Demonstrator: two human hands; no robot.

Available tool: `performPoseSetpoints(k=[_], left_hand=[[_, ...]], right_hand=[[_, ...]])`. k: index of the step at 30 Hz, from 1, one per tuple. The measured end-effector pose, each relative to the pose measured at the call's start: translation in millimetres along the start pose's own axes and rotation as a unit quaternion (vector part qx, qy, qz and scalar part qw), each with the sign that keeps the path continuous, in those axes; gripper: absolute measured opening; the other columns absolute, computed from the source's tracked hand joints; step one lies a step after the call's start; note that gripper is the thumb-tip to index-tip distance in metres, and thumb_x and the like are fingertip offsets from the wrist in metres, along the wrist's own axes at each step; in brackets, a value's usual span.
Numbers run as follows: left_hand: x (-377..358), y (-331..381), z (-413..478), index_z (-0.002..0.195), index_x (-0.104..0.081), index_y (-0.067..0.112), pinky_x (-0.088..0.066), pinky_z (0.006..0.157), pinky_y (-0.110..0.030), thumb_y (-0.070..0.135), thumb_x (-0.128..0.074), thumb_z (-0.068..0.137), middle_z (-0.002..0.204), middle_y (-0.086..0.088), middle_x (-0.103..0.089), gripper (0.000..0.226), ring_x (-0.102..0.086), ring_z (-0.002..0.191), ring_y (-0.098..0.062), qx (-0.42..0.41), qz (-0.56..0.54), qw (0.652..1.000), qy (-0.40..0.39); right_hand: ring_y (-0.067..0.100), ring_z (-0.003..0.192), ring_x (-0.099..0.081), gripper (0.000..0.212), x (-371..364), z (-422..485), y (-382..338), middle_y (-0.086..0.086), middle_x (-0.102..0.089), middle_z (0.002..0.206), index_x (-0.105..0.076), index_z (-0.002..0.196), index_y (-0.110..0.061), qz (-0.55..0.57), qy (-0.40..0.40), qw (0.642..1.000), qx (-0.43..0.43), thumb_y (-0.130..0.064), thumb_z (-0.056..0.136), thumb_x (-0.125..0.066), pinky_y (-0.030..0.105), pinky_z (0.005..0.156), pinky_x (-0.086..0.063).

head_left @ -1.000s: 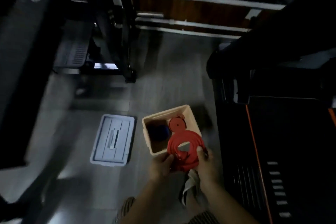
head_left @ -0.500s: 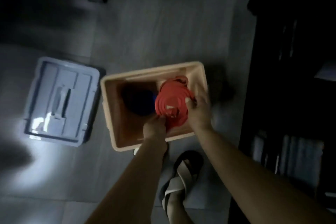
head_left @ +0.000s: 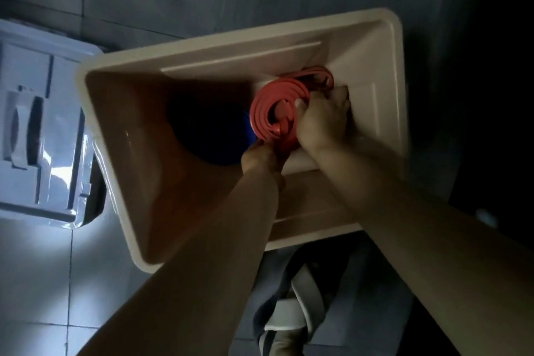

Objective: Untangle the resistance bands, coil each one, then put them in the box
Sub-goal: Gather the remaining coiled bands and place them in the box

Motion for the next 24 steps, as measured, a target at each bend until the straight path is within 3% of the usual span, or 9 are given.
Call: performPoseSetpoints(k=[2, 5, 8, 10, 13, 17, 19, 21, 24], left_hand=[[-4, -1, -1, 0.126, -0.054, 0.001, -0.049, 0.093, -0.038, -0.003, -0.045, 0.091, 0.118, -0.020, -0.060, 0.036, -0.059, 0.089, -0.026, 0.009, -0.021, 1.000, 0.006], [-7, -4, -6, 0.124, -0.055, 0.005, -0.051, 0.086, -0.033, 0.002, -0.046, 0.093, 0.108, -0.014, -0.063, 0.033, -0.060, 0.084, -0.021, 0.018, -0.037, 0.999, 0.001], [-12, -8, -12, 0.121, -0.057, 0.008, -0.051, 0.080, -0.029, 0.007, -0.044, 0.095, 0.101, -0.010, -0.064, 0.029, -0.062, 0.082, -0.016, 0.025, -0.024, 0.999, -0.024], [-17, -9, -12, 0.122, -0.058, 0.009, -0.052, 0.077, -0.027, 0.007, -0.044, 0.095, 0.109, -0.011, -0.065, 0.030, -0.062, 0.085, -0.017, 0.011, -0.005, 1.000, -0.026], [-26, -7, -6, 0.126, -0.055, 0.011, -0.053, 0.075, -0.029, 0.006, -0.042, 0.095, 0.117, -0.011, -0.062, 0.033, -0.063, 0.093, -0.019, -0.022, 0.086, 0.996, -0.027], [-34, -5, 0, 0.131, -0.045, 0.008, -0.052, 0.089, -0.036, 0.003, -0.039, 0.096, 0.125, -0.013, -0.051, 0.036, -0.057, 0.107, -0.028, -0.027, 0.258, 0.965, -0.049], [-34, -2, -1, 0.126, -0.049, 0.005, -0.051, 0.091, -0.038, -0.001, -0.040, 0.094, 0.124, -0.014, -0.055, 0.034, -0.059, 0.107, -0.029, -0.031, 0.273, 0.960, -0.059], [-32, -3, -4, 0.123, -0.053, 0.006, -0.053, 0.088, -0.037, 0.001, -0.043, 0.094, 0.121, -0.015, -0.059, 0.031, -0.062, 0.101, -0.028, -0.035, 0.247, 0.965, -0.076], [-29, -3, -5, 0.120, -0.056, 0.005, -0.056, 0.061, -0.024, 0.007, -0.045, 0.095, 0.119, -0.020, -0.061, 0.028, -0.064, 0.072, -0.016, -0.036, 0.236, 0.967, -0.086]], right_hand=[[0.033, 0.136, -0.024, 0.057, 5, -6, 2, 0.020, -0.018, 0.149, -0.028, 0.141, -0.002, 0.024, -0.002, 0.999, -0.024, -0.030, 0.095, -0.045, 0.032, 0.110, -0.021], [0.031, 0.133, -0.029, 0.068, 7, -21, 11, 0.016, -0.020, 0.148, -0.015, 0.146, -0.008, 0.054, -0.014, 0.998, -0.027, -0.024, 0.092, -0.052, 0.033, 0.108, -0.027], [0.032, 0.126, -0.043, 0.058, -1, -27, 19, 0.015, -0.038, 0.142, -0.024, 0.143, -0.013, 0.157, -0.057, 0.984, -0.054, -0.021, 0.093, -0.052, 0.041, 0.103, -0.039], [0.033, 0.120, -0.051, 0.049, -1, -23, 21, 0.016, -0.050, 0.134, -0.034, 0.138, -0.011, 0.201, -0.046, 0.977, -0.059, -0.019, 0.092, -0.052, 0.045, 0.098, -0.044], [0.032, 0.116, -0.052, 0.041, 7, -13, 25, 0.015, -0.055, 0.127, -0.039, 0.132, -0.010, 0.146, -0.010, 0.989, -0.033, -0.014, 0.093, -0.050, 0.033, 0.089, -0.042], [0.019, 0.098, -0.052, 0.028, 10, -3, 32, 0.001, -0.053, 0.107, -0.040, 0.124, -0.012, 0.120, 0.017, 0.993, -0.017, -0.015, 0.097, -0.040, 0.025, 0.072, -0.032], [0.022, 0.108, -0.052, 0.033, 7, -4, 30, 0.004, -0.054, 0.117, -0.037, 0.130, -0.010, 0.107, 0.025, 0.994, -0.003, -0.013, 0.097, -0.040, 0.027, 0.077, -0.037], [0.029, 0.122, -0.047, 0.046, 5, -8, 28, 0.012, -0.046, 0.137, -0.030, 0.138, -0.006, 0.086, 0.030, 0.996, 0.013, -0.012, 0.095, -0.044, 0.036, 0.094, -0.041], [0.029, 0.139, -0.026, 0.065, 0, -18, 27, 0.015, -0.023, 0.152, -0.007, 0.147, -0.005, 0.041, -0.007, 0.999, 0.000, -0.015, 0.095, -0.045, 0.038, 0.112, -0.024]])
Point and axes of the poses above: each hand's wrist, its own z-axis towards the middle knuckle, its own x-axis out of the back of the hand, y = z × x, the point moved 6 cm from there along z, towards the middle knuckle
